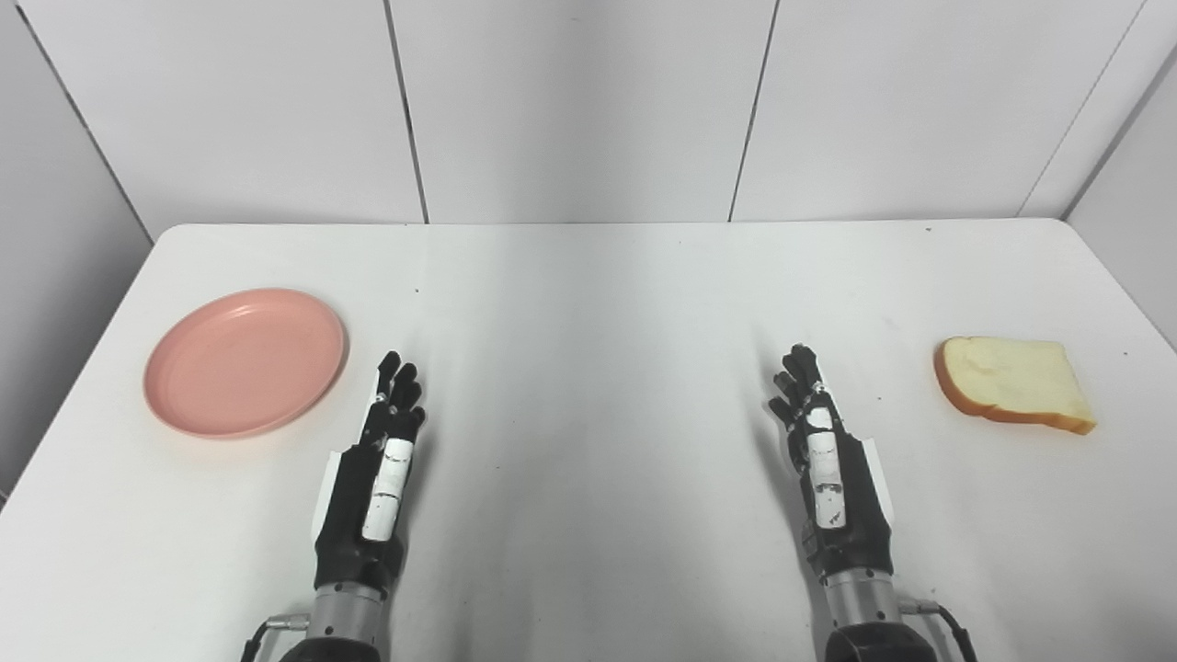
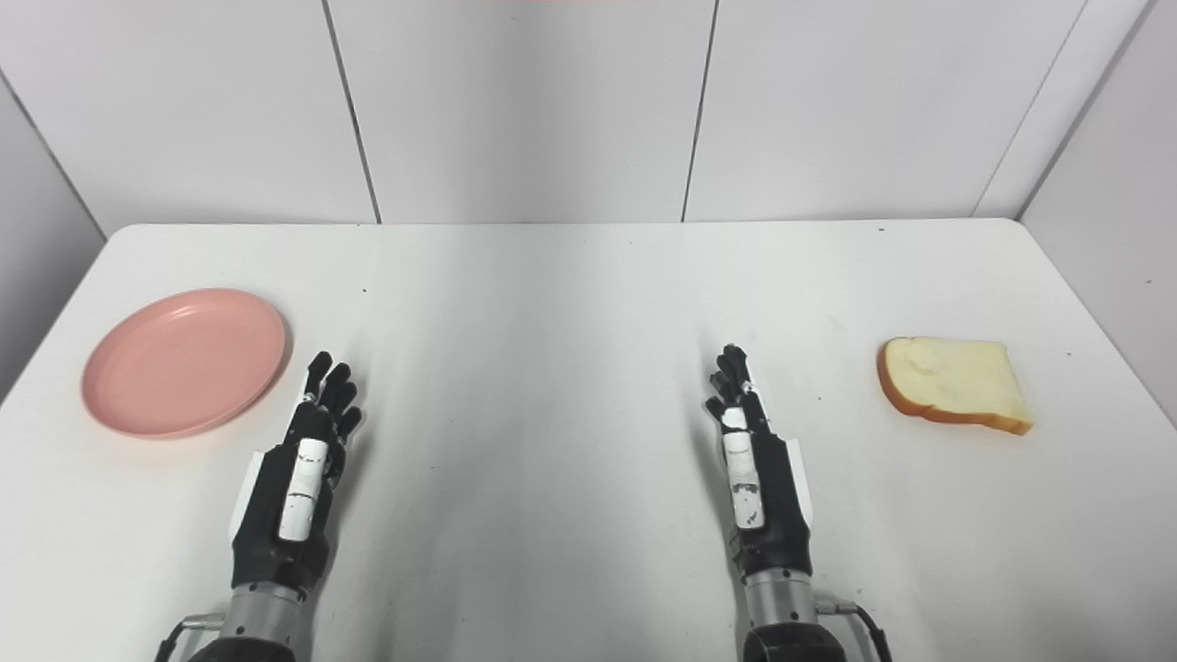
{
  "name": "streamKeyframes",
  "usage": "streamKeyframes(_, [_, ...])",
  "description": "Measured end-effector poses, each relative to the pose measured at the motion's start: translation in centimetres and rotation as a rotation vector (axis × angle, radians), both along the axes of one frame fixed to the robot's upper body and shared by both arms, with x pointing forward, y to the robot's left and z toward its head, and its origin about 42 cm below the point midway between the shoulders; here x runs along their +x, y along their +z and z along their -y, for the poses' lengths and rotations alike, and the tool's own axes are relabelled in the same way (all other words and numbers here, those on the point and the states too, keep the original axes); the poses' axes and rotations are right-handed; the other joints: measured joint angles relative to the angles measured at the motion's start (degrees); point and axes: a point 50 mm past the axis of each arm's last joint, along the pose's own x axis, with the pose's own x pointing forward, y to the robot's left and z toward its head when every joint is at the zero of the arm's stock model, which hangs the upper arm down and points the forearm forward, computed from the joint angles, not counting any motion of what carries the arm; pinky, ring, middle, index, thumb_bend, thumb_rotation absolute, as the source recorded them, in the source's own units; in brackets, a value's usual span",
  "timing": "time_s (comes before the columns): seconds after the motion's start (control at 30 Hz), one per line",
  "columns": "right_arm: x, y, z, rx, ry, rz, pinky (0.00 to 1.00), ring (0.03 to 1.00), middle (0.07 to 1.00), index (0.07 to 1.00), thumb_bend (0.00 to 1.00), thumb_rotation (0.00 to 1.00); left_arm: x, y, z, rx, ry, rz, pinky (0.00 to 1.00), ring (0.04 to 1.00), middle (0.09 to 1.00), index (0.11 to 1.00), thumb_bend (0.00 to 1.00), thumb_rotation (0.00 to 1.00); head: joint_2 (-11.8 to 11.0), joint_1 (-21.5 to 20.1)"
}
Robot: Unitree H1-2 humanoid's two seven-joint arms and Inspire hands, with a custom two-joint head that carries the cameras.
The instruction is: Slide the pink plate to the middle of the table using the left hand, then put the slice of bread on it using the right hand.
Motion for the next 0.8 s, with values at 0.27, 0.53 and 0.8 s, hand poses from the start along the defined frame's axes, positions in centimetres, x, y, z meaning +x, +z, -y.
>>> streamKeyframes(0.27, [0.01, 0.00, 0.03, -0.001, -0.009, -0.001, 0.95, 0.953, 0.957, 0.941, 0.77, 1.00, 0.01, -0.07, 0.00, -0.003, 0.005, -0.002, 1.00, 1.000, 1.000, 1.000, 0.85, 0.86, -0.09, -0.18])
streamKeyframes(0.53, [0.04, -0.01, 0.13, 0.005, -0.006, -0.001, 0.96, 0.946, 0.952, 0.936, 0.79, 1.00, 0.05, -0.49, 0.23, -0.010, 0.015, -0.019, 1.00, 1.000, 1.000, 1.000, 0.82, 0.86, -0.35, 0.88])
streamKeyframes(0.8, [0.08, -0.01, 0.22, 0.011, 0.001, -0.003, 0.95, 0.931, 0.933, 0.911, 0.78, 1.00, 0.06, -0.44, 0.60, -0.022, 0.021, -0.020, 1.00, 1.000, 1.000, 1.000, 0.81, 0.87, -0.35, 0.97])
